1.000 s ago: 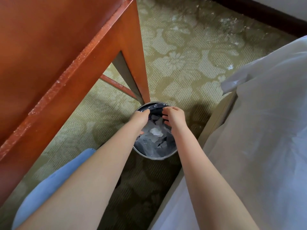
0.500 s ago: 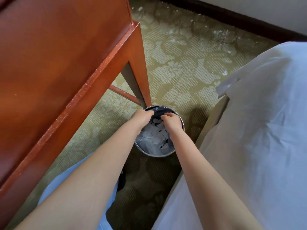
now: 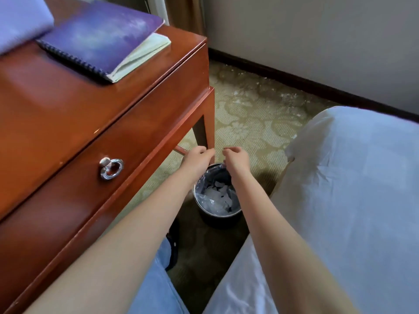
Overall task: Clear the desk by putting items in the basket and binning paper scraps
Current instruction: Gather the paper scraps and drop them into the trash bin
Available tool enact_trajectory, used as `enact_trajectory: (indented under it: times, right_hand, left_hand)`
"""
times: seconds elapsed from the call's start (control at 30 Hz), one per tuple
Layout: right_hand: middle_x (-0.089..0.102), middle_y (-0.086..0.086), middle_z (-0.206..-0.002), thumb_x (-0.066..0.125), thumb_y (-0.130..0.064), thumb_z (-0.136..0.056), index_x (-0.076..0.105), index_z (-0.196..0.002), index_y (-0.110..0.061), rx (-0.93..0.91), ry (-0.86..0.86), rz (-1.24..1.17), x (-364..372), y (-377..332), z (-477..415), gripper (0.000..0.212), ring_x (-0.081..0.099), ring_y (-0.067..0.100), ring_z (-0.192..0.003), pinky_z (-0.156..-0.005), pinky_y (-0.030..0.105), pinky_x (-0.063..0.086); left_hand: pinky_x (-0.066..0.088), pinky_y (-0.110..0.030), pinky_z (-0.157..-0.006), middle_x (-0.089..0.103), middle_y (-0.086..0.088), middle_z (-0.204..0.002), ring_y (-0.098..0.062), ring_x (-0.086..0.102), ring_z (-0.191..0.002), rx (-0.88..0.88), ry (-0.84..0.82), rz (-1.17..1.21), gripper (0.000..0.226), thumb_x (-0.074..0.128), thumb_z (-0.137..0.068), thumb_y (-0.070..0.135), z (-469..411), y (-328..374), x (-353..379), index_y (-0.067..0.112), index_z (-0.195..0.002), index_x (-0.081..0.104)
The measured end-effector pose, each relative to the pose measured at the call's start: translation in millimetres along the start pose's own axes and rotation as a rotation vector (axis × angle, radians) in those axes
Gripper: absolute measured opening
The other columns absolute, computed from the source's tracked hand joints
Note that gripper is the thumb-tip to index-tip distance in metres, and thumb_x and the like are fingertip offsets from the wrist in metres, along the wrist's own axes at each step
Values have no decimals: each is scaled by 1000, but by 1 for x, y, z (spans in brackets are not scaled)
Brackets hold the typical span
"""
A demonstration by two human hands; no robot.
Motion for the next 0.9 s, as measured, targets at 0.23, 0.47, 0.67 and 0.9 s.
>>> enact_trajectory:
  times: [0.23, 0.47, 0.67, 0.9]
  right_hand:
    - [67, 0, -95, 51, -17, -88, 63, -88, -26, -288, 10, -116, -1, -105, 99, 15, 63, 15, -83, -76, 33, 51]
    - [70, -3, -86, 57, -15, -81, 71, -85, -22, -583, -120, -161, 54, -202, 210, 16, 63, 15, -81, -77, 33, 51]
    - [67, -6, -77, 56, -17, -83, 67, -80, -26, -695, -329, -18, 154, -221, 297, 14, 64, 15, -73, -72, 33, 53]
    - [65, 0, -86, 53, -15, -85, 69, -99, -18, -764, -509, 149, 271, -236, 361, 21, 62, 15, -70, -77, 34, 55]
  left_hand:
    - [36, -12, -82, 51, 1, -132, -4, 46, -114, 380, 187, 121, 33, 50, -95, 22, 102, 70, -83, 10, -125, 56]
    - [42, -13, -86, 61, 3, -102, -7, 56, -99, 654, 450, 363, 15, 57, -83, 24, 209, 94, -204, 17, -96, 60]
    - [42, -28, -92, 61, 3, -98, -16, 57, -105, 603, 775, 334, 21, 50, -78, 28, 283, 32, -316, 20, -95, 60]
    - [36, -23, -97, 56, 2, -125, -14, 48, -123, 340, 1003, 240, 26, 47, -95, 17, 333, -58, -423, 16, -119, 58]
Point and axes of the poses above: each hand's wrist, its own z-axis away from the middle knuckle, its own x-axis out of the palm, y = z × x, the point moved 9 cm from there along -z, towards the middle knuckle
